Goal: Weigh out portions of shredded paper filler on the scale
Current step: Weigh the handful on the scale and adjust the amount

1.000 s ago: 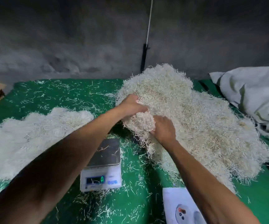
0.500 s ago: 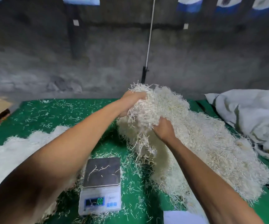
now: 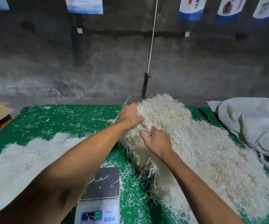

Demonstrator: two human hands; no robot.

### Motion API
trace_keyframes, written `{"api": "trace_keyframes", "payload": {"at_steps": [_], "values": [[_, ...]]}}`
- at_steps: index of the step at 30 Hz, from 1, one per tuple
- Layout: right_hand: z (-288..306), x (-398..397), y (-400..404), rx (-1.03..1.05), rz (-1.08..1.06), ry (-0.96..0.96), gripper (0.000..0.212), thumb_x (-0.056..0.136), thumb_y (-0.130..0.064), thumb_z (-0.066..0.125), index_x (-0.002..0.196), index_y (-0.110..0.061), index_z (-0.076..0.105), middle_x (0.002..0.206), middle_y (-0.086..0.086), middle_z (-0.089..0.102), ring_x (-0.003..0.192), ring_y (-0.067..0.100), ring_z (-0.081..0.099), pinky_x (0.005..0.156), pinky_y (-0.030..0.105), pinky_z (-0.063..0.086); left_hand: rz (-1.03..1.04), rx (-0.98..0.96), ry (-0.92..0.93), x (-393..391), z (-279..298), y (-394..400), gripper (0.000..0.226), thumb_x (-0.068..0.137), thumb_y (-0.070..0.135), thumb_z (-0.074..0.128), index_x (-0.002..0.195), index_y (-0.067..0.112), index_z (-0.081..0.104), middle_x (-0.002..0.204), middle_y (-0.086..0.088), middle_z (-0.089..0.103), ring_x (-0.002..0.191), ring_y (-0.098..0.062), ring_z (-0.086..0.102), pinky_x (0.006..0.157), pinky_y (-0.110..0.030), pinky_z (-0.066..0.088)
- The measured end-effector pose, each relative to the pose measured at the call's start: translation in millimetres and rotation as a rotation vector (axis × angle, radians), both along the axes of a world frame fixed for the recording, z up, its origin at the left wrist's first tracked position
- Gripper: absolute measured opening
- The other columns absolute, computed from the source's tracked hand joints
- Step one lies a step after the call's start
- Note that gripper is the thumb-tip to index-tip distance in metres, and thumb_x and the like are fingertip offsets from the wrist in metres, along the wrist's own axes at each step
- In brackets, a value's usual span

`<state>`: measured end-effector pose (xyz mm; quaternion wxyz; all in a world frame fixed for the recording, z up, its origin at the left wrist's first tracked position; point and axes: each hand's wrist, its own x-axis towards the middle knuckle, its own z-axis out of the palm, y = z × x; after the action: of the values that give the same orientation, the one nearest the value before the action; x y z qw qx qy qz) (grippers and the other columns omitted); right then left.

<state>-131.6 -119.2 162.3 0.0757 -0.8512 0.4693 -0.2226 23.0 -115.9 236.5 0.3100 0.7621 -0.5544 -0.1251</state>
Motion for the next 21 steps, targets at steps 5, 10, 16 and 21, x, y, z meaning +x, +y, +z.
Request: {"api": "trace_keyframes", "payload": {"at_steps": [5, 10, 16, 21], "values": [[3, 1, -2, -0.067, -0.052, -0.089, 0.038, 0.108, -0.039, 0.036, 0.074, -0.025, 0.042, 0.055, -0.007, 0.046, 0.043, 0.004, 0.042, 0.044, 0.02, 0.025, 0.196, 0.018, 0.491, -11, -17, -23, 0.071, 0.084, 0.007, 0.073, 0.147, 0.008, 0.04, 0.12, -0.006, 0.058, 0.113, -0.027, 0.057, 0.09, -0.025, 0.048], [1, -19, -3, -0.175, -0.025, -0.068, 0.031, 0.105, -0.03, 0.049, 0.079, -0.016, 0.054, 0.053, -0.009, 0.043, 0.038, 0.007, 0.04, 0.043, 0.019, 0.025, 0.352, 0.183, 0.915, -16, -31, -34, 0.054, 0.099, 0.033, 0.056, 0.14, 0.002, 0.04, 0.121, -0.01, 0.049, 0.102, -0.022, 0.055, 0.074, -0.023, 0.05], [-53, -59, -6, -0.059, -0.129, 0.066, 0.039, 0.11, -0.036, 0.032, 0.11, -0.01, 0.061, 0.07, -0.006, 0.059, 0.052, 0.01, 0.056, 0.049, 0.022, 0.041, 0.379, 0.217, 0.89, 51, -27, -34, 0.076, 0.096, 0.043, 0.058, 0.156, 0.009, 0.028, 0.156, -0.016, 0.036, 0.139, -0.036, 0.043, 0.118, -0.046, 0.036], [-82, -74, -32, 0.024, -0.303, 0.441, 0.03, 0.105, -0.023, 0.035, 0.125, -0.012, 0.054, 0.119, 0.007, 0.064, 0.106, 0.023, 0.061, 0.095, 0.036, 0.046, 0.281, 0.125, 1.204, 71, -28, -19, 0.081, 0.092, 0.034, 0.072, 0.155, 0.01, 0.028, 0.156, -0.025, 0.033, 0.134, -0.04, 0.047, 0.112, -0.045, 0.042]]}}
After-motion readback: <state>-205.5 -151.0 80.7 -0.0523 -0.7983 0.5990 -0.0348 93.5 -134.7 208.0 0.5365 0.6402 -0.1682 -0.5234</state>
